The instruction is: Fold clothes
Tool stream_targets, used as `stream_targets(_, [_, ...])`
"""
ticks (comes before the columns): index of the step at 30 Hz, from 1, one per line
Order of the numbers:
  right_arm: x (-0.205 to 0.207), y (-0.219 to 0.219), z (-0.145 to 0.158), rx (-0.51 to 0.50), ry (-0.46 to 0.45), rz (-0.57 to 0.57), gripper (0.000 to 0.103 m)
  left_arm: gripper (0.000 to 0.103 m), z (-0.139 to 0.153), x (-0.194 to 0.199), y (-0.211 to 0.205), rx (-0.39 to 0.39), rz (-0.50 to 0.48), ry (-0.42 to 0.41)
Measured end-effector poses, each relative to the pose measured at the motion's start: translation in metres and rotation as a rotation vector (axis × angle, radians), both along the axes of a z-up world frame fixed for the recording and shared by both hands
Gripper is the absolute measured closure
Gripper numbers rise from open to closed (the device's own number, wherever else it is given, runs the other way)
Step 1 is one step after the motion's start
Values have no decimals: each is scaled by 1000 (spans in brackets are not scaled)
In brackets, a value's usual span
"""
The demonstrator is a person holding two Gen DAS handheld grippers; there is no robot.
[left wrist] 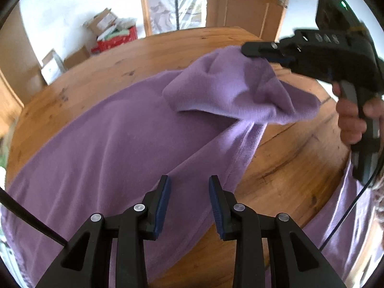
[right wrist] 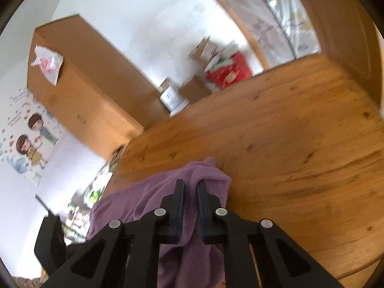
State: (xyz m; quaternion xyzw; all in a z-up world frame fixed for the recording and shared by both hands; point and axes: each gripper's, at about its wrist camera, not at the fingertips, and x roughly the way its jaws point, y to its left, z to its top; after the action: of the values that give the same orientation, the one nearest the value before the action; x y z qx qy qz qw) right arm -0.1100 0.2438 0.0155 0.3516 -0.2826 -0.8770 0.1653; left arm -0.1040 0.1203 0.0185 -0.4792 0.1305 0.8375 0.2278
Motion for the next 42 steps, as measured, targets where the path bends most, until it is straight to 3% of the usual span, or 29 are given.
stream_targets(6, [19, 20, 24, 93, 85, -121, 98, 69, 2, 0, 10, -16, -40, 8])
stream_targets(15, [48, 68, 41, 155, 145, -316, 99, 69, 1, -3, 32, -87, -124, 8])
stream_targets(24, [57, 116, 28, 258, 74, -493, 99, 69, 2, -11, 32, -20, -159, -76])
stream_targets(30, [56, 135, 10, 316, -12, -566, 99, 77, 3, -11, 35, -13, -204, -95])
stream_targets(38, [50, 135, -6, 372, -86, -553, 99, 72, 3, -6, 53, -113, -198, -12])
stream_targets(42, [52, 136, -8, 367, -94, -549, 99, 71, 3, -6, 58, -125, -205, -8])
